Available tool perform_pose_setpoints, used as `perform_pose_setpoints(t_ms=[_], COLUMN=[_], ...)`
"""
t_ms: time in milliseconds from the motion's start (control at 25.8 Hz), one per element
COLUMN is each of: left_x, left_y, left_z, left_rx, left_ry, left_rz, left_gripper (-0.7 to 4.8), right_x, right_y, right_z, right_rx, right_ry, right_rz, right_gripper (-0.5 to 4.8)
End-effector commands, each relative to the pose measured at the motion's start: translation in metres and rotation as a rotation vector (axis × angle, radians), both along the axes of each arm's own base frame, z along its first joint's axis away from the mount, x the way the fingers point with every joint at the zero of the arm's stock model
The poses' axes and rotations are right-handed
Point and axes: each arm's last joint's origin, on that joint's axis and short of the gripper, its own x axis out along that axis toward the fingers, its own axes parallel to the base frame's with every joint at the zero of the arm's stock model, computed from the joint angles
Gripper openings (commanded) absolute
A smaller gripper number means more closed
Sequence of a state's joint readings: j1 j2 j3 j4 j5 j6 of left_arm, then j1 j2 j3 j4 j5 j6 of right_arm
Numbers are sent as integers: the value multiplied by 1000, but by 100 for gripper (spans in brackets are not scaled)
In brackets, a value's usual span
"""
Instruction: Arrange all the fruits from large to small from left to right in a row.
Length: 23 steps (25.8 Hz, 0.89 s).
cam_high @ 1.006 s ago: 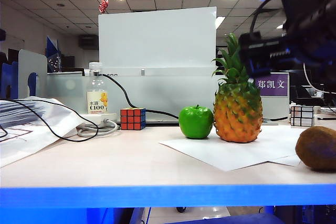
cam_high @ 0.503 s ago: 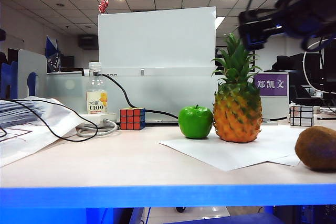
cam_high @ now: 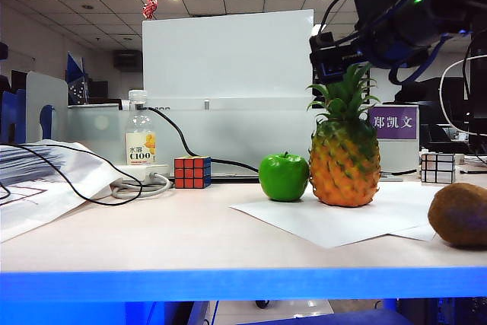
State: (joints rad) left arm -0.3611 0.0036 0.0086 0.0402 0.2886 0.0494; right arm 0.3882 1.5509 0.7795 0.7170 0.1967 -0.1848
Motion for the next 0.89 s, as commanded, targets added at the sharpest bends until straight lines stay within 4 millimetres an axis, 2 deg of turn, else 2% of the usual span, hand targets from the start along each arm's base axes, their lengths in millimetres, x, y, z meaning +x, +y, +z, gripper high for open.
perform_pose_setpoints(t_ms=[39, 232, 387, 426, 464, 503, 542, 581, 735, 890], left_x=[0, 0, 0, 0, 0, 0, 0, 0, 0, 0], left_y=[0, 0, 1, 1, 1, 1, 1, 1, 1, 1], left_z=[1, 1, 1, 1, 1, 1, 1, 1, 1, 1], left_rx=[-1, -1, 0, 1, 1, 1, 1, 2, 2, 1], left_ry=[-10, -10, -11, -12, -12, -12, -12, -12, -12, -12], left_rz=[8, 19, 23, 23, 23, 23, 23, 23, 23, 23], left_gripper=[-5, -5, -5, -5, -5, -5, -5, -5, -5, -5], right_x=[11, 28, 30, 30, 30, 30, 30, 30, 30, 29], right_y=[1, 4, 4, 4, 4, 4, 4, 4, 4, 5], right_z=[1, -2, -2, -2, -2, -3, -3, -3, -4, 3], right_rx=[9, 9, 12, 13, 15, 17, 16, 14, 16, 38], right_ry=[-14, -2, -1, -1, 1, 5, 7, 12, 19, -43], right_rz=[0, -6, -6, -6, -6, -7, -7, -6, -6, -5], right_gripper=[479, 479, 479, 372, 225, 119, 35, -8, -1, -1])
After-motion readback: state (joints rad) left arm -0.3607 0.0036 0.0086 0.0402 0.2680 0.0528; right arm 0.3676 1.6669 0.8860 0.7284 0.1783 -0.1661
